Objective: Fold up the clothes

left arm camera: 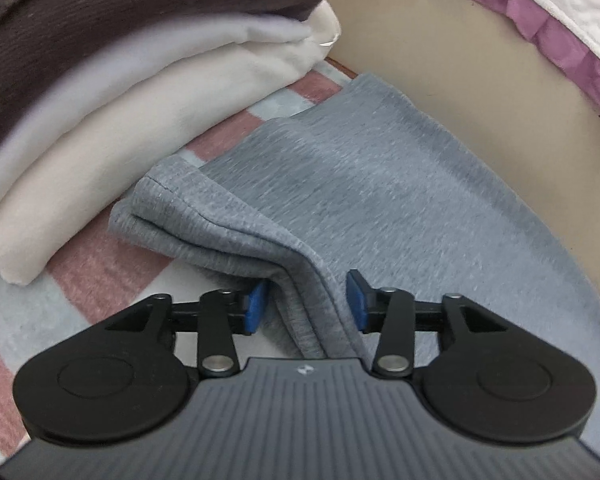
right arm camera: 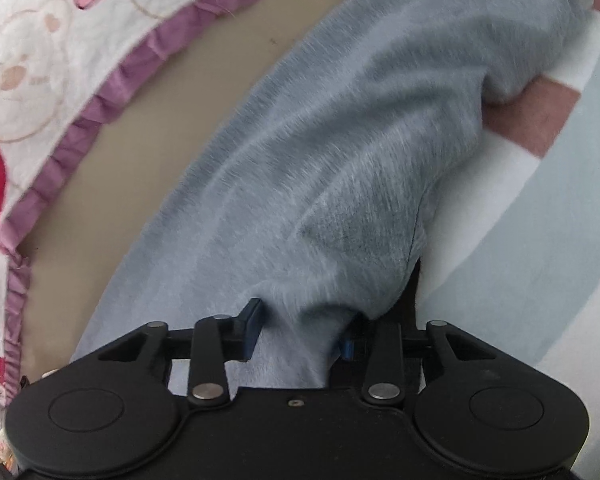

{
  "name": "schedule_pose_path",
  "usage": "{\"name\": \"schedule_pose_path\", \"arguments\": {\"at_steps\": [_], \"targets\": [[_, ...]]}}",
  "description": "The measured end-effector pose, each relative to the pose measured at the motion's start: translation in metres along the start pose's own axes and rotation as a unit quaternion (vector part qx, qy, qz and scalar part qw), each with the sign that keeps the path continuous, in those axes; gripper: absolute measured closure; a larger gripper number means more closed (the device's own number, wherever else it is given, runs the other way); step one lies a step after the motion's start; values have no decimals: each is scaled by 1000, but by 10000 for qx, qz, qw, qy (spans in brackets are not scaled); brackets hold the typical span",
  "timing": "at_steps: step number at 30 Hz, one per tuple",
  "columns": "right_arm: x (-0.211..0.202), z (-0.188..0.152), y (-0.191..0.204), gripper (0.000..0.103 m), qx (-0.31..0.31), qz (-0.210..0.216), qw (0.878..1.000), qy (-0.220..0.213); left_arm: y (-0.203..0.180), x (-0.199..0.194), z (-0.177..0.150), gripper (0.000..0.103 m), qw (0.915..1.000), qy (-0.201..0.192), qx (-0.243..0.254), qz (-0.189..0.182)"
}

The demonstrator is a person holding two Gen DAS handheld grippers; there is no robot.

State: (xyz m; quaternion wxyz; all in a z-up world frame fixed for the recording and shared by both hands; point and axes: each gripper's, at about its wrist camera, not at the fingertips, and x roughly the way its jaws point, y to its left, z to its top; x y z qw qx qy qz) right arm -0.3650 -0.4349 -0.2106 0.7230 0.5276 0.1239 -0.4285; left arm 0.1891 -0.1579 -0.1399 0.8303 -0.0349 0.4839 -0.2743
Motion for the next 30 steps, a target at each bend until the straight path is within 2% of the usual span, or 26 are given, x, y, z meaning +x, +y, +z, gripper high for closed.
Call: {"name": "schedule_pose_path", "arguments": {"at_steps": [2, 4, 5, 6, 8, 11, 13, 18, 23, 25, 26, 28, 30], "targets": [[7, 4, 8, 60, -126, -16, 9999, -36, 0, 2, 2, 44, 10000, 24, 14, -93], [8, 5, 14, 91, -336, -25, 9994, -87, 4, 1, 5, 46, 9997, 46, -151, -211], [5, 6, 16, 91, -410, 13, 9991, -142, 8, 1, 6, 55, 9992, 60, -271, -274], [0, 6, 17, 94, -421, 69, 9989, -212, 10, -1, 7, 80, 9994, 50, -262, -206], [-15, 5, 17, 95, -386, 185, 9985, -333, 14, -6, 11, 93, 9998, 25, -214, -38], [-42, -2, 19, 95, -286, 377, 9980, -425, 13, -30, 12, 96, 9991, -260, -312, -98], [-52, -4, 19, 95, -398, 330, 9981, -346, 5, -46, 9, 96, 9989, -428, -178, -36], [-42, -8, 16, 95, -589, 63, 9981, -152, 2, -41, 6, 97, 9993, -336, -167, 41], [-31, -15, 6, 88, -302, -124, 9995, -59, 24, -26, 7, 97, 9976, -86, -648, -220], [-25, -18, -4, 65, 22, -81, 10000, -12, 30, -22, 7, 96, 9964, -6, -783, -318], [-23, -19, -9, 59, 188, -59, 9998, 12, 32, -19, 7, 94, 9962, 31, -805, -340], [-18, -26, -17, 53, 435, 106, 9990, -67, 33, -14, 6, 94, 9954, 68, -876, -393], [-14, -30, -18, 52, 494, 296, 9981, -214, 35, -8, 7, 81, 9937, 111, -1009, -480]]}}
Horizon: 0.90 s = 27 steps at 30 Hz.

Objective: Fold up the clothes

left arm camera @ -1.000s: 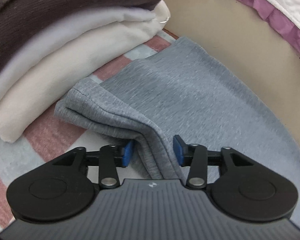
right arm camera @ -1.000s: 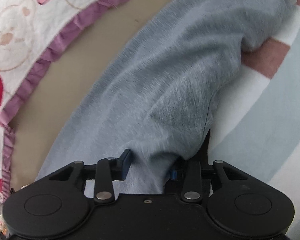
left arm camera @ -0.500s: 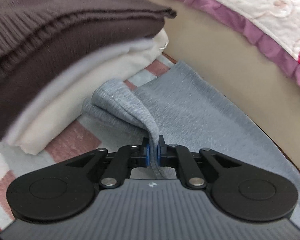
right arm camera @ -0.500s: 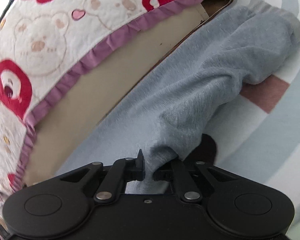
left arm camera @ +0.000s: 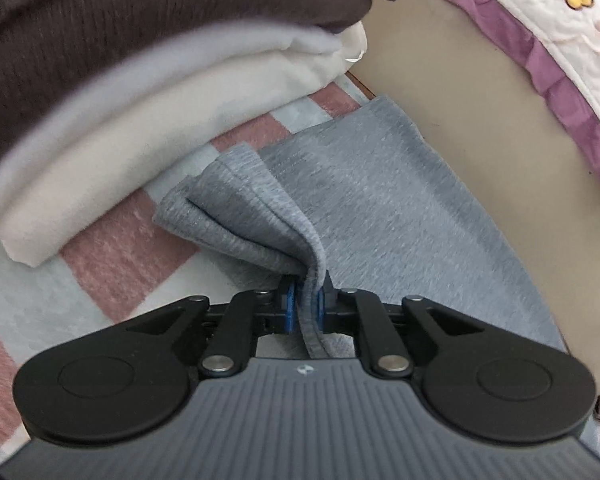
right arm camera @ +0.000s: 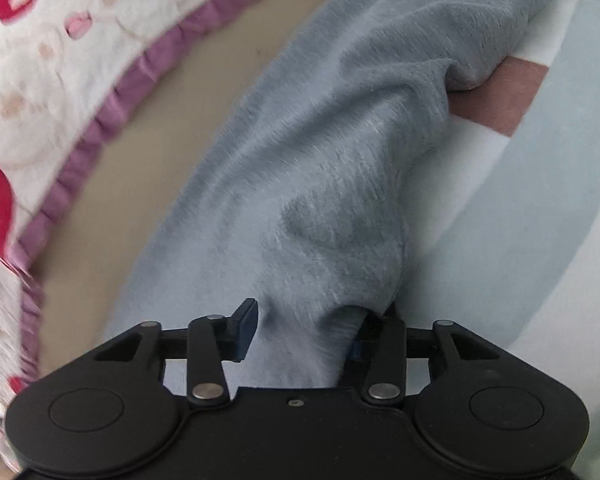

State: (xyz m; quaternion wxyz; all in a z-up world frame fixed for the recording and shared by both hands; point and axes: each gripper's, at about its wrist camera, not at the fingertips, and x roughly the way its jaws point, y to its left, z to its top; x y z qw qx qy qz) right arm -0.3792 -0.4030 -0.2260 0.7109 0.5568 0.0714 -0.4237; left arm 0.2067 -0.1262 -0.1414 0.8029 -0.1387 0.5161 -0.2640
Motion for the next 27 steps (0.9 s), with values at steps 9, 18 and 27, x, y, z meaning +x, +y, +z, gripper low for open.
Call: {"name": "schedule_pose_path", "arguments": {"at_steps": [9, 18, 27], "targets": [[-4, 17, 19, 93, -309, 351, 9989, 9, -30, -5, 12, 98, 9927, -407, 1128, -159], [-51, 30, 58, 93, -647, 336, 9973, 91, -48, -86, -4, 98, 9844, -1095, 1377, -25], [-98, 19, 54, 93, -1001, 44, 9931, 602, -18, -141, -43, 98, 9861, -1276, 1064, 91]]}}
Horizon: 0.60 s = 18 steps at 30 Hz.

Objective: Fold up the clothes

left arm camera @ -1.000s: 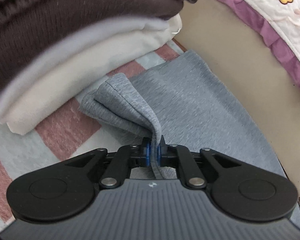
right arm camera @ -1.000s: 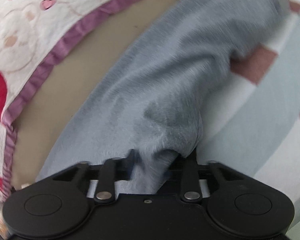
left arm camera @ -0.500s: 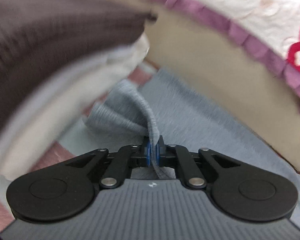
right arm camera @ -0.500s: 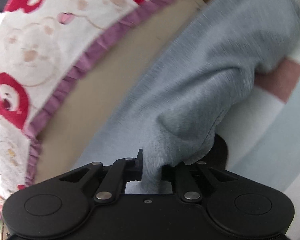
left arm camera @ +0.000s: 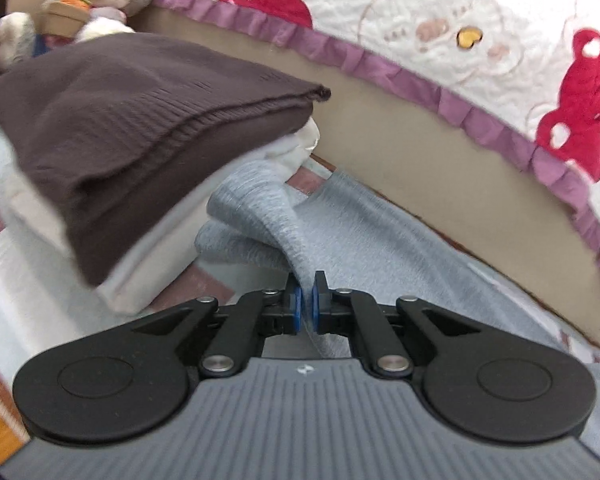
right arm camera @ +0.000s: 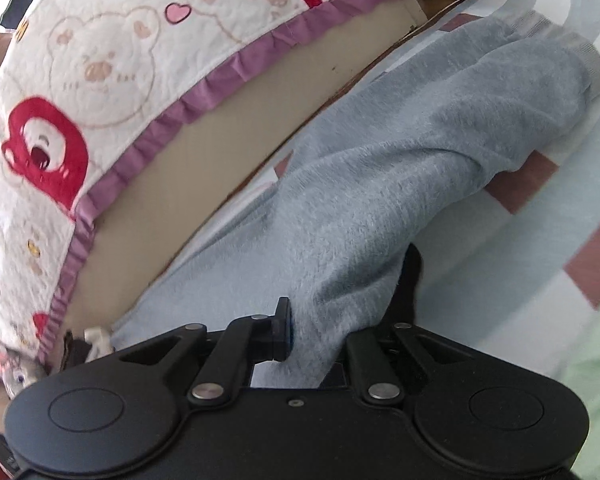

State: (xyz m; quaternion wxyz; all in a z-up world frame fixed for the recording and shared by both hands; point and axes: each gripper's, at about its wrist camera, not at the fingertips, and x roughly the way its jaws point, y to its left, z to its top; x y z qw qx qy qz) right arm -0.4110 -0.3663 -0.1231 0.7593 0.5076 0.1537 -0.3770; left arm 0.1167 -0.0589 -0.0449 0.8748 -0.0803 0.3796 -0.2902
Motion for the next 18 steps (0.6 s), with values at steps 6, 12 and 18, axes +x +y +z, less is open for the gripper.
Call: {"name": "schedule_pose_path", "arguments": {"at_steps": [6, 12, 18], "targets": [[-2, -11, -15, 93, -213, -290, 9989, 309, 8, -23, -24, 98, 9994, 130, -47, 321], [23, -22, -12, 93, -412, -716, 9959, 360, 23, -1, -30, 98, 9971, 441, -335, 525], [20, -12, -12, 87, -517, -720, 9945, 563, 28, 8, -30, 98, 9942, 709, -455, 666]]}}
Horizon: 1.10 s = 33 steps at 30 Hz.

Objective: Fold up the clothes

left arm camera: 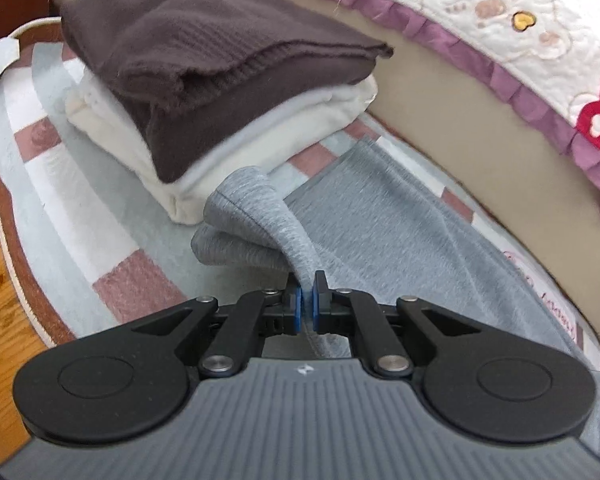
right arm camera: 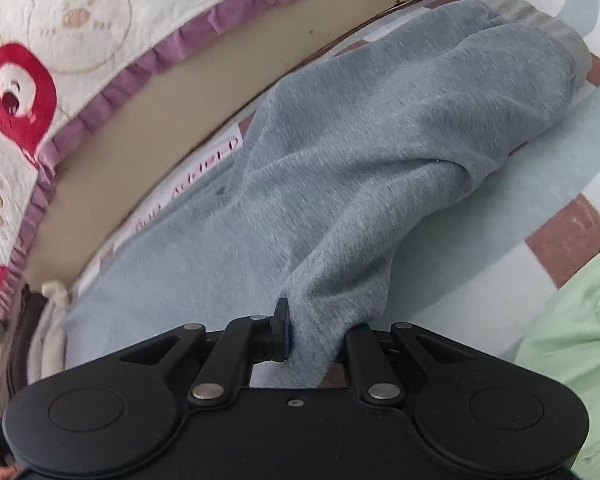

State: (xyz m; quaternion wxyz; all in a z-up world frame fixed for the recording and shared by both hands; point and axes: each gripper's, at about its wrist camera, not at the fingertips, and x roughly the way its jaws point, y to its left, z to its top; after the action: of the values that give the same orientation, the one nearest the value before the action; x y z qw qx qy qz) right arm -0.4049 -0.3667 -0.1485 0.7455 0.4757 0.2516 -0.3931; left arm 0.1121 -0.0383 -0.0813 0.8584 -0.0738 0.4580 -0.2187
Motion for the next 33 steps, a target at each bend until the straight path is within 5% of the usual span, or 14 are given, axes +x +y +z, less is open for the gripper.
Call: {"name": "schedule_pose_path", "arguments": {"at_steps": [6, 10, 14, 17, 19, 21, 23, 25, 30, 33], "targets": [[-26, 16, 30, 68, -131, -1117, 9931, 331, 4, -4, 2, 94, 9973, 547, 76, 482], [-53, 42, 84, 58, -899, -728, 9933, -78, -20, -48, 22, 92, 9971, -251, 675, 226], [-40, 85, 129, 49, -2262, -138, 9727, -501, -55, -61, 54, 55, 9900, -468, 1232, -507], [10, 111, 160, 49, -3386, -39, 9401, -384, -91, -31, 74, 53, 9744, -216, 1952, -1095], [52, 112, 175, 49, -4528, -236, 8911, -194, -112, -3, 79, 47, 9538, -194, 2700, -1304], [96, 109, 181, 50, -5591, -423, 8280, 59, -128, 34, 77, 45, 9276, -262, 3494, -1298], [132, 110, 175, 51, -6069, -497, 7922, 400, -136, 75, 73, 41, 9032, -218, 4123, -1173], [158, 119, 166, 54, -6165, -600, 7815, 749, -141, 113, 78, 41, 9005, 27, 4256, -895], [178, 154, 154, 50, -6236, -852, 7715, 932, -132, 172, 97, 36, 9222, 439, 3676, -1116], [181, 161, 144, 47, -6207, -913, 7697, 1180, -133, 196, 98, 26, 9154, 633, 3824, -1085]]}}
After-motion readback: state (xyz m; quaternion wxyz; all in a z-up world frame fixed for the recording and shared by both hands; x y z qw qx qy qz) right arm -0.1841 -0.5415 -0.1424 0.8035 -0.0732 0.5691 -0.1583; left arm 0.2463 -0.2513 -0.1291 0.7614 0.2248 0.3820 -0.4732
